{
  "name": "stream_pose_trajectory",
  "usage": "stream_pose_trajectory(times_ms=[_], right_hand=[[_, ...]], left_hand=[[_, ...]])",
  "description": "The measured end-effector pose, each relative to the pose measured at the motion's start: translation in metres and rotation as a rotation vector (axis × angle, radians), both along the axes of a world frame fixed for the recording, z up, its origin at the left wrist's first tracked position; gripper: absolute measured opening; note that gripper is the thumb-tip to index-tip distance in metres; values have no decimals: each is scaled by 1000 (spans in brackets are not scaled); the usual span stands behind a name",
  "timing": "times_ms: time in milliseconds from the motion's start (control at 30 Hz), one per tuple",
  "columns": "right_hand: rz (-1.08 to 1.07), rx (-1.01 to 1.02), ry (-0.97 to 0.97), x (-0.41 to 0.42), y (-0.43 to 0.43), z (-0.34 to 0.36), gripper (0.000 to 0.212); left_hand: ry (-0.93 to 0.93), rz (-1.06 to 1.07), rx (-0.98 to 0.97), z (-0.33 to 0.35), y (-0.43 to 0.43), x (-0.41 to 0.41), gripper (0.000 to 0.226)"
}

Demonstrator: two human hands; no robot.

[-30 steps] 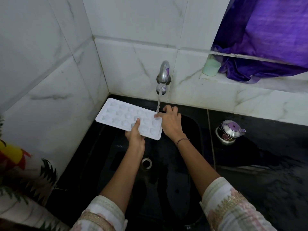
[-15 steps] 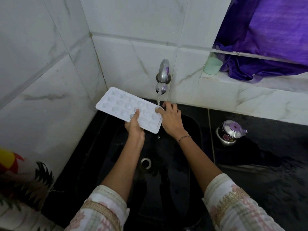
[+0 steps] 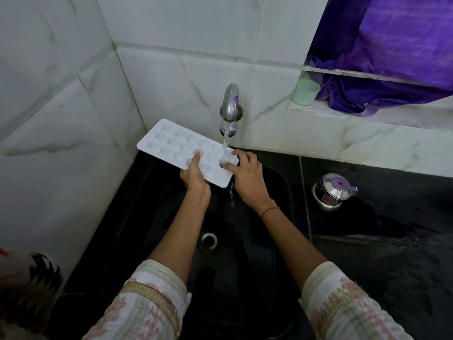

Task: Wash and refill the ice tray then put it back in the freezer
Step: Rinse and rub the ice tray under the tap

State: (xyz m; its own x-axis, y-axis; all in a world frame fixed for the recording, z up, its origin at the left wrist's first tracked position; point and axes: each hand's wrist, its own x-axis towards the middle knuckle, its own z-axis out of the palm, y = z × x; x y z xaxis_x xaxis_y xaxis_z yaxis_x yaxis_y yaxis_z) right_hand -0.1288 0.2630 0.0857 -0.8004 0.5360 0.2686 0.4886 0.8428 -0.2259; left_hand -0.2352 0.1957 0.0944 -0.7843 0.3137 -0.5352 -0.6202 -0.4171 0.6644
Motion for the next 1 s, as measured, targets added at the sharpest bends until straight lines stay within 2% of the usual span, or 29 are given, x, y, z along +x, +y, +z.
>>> stream_pose_trajectory(times_ms=[200, 300, 433, 600, 800, 1000], right_hand=[[-40, 48, -29, -3, 1, -4, 45], [4, 52, -38, -4, 4, -3, 44], [55, -5, 77, -2, 7, 1, 43], [121, 21, 44, 3, 6, -1, 36], [219, -12, -40, 8, 13, -4, 42], [150, 53, -30, 1, 3, -14, 47]], left_hand=[[3, 26, 13, -2, 8, 1, 36], [26, 7, -5, -3, 12, -4, 35], [22, 10, 18, 0, 17, -7, 37], [11, 6, -8, -1, 26, -9, 36], [27, -5, -34, -8, 26, -14, 37], [74, -101, -97, -12, 24, -19, 37]])
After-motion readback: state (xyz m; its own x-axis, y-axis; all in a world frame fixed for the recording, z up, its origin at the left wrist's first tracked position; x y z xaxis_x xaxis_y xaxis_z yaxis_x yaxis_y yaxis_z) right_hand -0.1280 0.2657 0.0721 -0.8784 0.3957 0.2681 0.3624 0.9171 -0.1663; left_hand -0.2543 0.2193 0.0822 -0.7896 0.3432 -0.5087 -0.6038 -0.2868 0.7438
